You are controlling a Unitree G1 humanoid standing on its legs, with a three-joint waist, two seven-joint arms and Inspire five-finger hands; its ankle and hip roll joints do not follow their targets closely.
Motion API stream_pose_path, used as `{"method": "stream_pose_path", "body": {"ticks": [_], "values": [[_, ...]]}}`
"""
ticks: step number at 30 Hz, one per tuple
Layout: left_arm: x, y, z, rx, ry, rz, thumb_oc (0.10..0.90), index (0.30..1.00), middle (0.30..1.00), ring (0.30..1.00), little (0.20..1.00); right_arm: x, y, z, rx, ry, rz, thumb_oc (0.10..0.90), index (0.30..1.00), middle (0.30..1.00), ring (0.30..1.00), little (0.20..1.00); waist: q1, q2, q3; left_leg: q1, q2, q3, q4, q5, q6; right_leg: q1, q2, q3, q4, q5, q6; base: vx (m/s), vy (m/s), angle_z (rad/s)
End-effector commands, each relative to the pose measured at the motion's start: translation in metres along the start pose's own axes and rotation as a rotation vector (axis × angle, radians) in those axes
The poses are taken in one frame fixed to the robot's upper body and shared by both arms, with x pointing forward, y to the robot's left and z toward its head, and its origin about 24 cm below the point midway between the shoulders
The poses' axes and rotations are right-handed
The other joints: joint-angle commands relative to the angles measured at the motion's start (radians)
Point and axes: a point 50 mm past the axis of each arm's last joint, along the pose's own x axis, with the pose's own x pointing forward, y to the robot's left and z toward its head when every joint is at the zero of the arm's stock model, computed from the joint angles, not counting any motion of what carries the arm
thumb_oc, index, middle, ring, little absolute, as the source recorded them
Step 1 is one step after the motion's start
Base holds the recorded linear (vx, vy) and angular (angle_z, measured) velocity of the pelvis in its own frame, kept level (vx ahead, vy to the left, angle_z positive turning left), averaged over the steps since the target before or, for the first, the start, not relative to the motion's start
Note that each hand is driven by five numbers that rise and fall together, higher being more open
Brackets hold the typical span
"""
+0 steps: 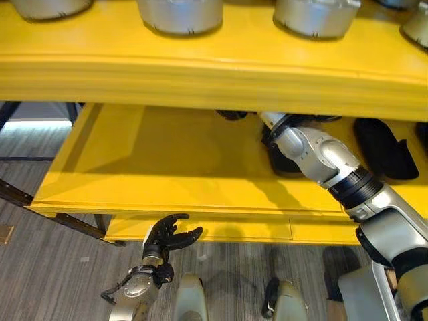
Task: Move parts from the plastic box to the shelf.
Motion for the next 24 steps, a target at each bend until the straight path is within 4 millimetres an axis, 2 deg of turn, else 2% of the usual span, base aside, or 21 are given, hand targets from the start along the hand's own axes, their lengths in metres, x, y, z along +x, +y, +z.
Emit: {"method": "stream_pose_path", "body": {"ticks": [1,5,10,15,16,17,21,23,24], "values": [[0.012,-0.013,0.058,0.034,-0.273,-0.094,0.900,1.000,1.000,1.000,1.000,0.043,-0.121,0.038,-0.096,-0.183,-0.492,0.400,0.300,0.300,0.300,0.300,0.011,-0.036,-0.044,-0.011,0.010,-0.067,-0.007,0.023,0.022,0.118,-0.045,0.033,-0.033,-0.037,0.027,-0.07,0.017,-0.15],[0.013,-0.012,0.059,0.042,-0.272,-0.093,0.900,1.000,1.000,1.000,1.000,0.047,-0.131,0.044,-0.126,-0.209,-0.514,0.400,0.300,0.300,0.300,0.300,0.003,-0.036,-0.054,-0.061,0.004,-0.070,0.050,-0.004,0.025,0.067,-0.044,0.039,0.025,-0.063,0.024,-0.04,0.010,0.03],[0.014,-0.011,0.058,0.049,-0.266,-0.086,0.900,1.000,1.000,1.000,1.000,0.050,-0.132,0.049,-0.094,-0.218,-0.521,0.400,0.300,0.300,0.300,0.300,-0.003,-0.034,-0.059,-0.090,0.002,-0.073,0.086,-0.020,0.026,0.039,-0.043,0.048,0.059,-0.084,0.017,0.00,0.000,0.00],[0.014,-0.014,0.058,0.044,-0.265,-0.090,0.900,1.000,1.000,1.000,1.000,0.056,-0.116,0.047,0.024,-0.188,-0.470,0.400,0.300,0.300,0.300,0.300,-0.005,-0.034,-0.056,-0.113,0.002,-0.079,0.121,-0.038,0.028,0.019,-0.039,0.051,0.091,-0.106,0.011,0.00,0.000,0.00],[0.015,-0.014,0.056,0.045,-0.258,-0.093,0.900,1.000,1.000,1.000,1.000,0.057,-0.106,0.044,0.067,-0.161,-0.437,0.400,0.300,0.300,0.300,0.300,-0.001,-0.032,-0.049,-0.114,0.002,-0.083,0.129,-0.048,0.028,0.020,-0.037,0.053,0.101,-0.117,0.010,0.00,0.000,0.00],[0.015,-0.014,0.056,0.044,-0.259,-0.093,0.900,1.000,1.000,1.000,1.000,0.057,-0.107,0.044,0.066,-0.161,-0.437,0.400,0.300,0.300,0.300,0.300,-0.002,-0.033,-0.053,-0.119,0.000,-0.083,0.124,-0.040,0.029,0.016,-0.038,0.052,0.096,-0.111,0.009,0.02,-0.003,0.04],[0.014,-0.016,0.055,0.047,-0.258,-0.104,0.900,1.000,1.000,1.000,1.000,0.057,-0.087,0.032,0.086,-0.099,-0.365,0.400,0.300,0.300,0.300,0.300,0.002,-0.031,-0.045,-0.122,-0.003,-0.085,0.123,-0.039,0.029,0.017,-0.036,0.047,0.098,-0.116,0.007,0.01,-0.002,0.03],[0.013,-0.017,0.054,0.042,-0.260,-0.106,0.900,1.000,1.000,1.000,1.000,0.056,-0.069,0.023,0.108,-0.041,-0.306,0.400,0.300,0.300,0.300,0.300,0.006,-0.030,-0.038,-0.133,-0.002,-0.091,0.128,-0.042,0.027,0.013,-0.033,0.045,0.107,-0.122,0.006,0.01,-0.024,0.04],[0.013,-0.017,0.054,0.042,-0.260,-0.105,0.900,1.000,1.000,1.000,1.000,0.056,-0.069,0.023,0.108,-0.041,-0.306,0.400,0.300,0.300,0.300,0.300,0.005,-0.030,-0.038,-0.134,-0.002,-0.092,0.128,-0.042,0.027,0.012,-0.033,0.045,0.107,-0.122,0.006,-0.01,-0.018,0.03]]}}
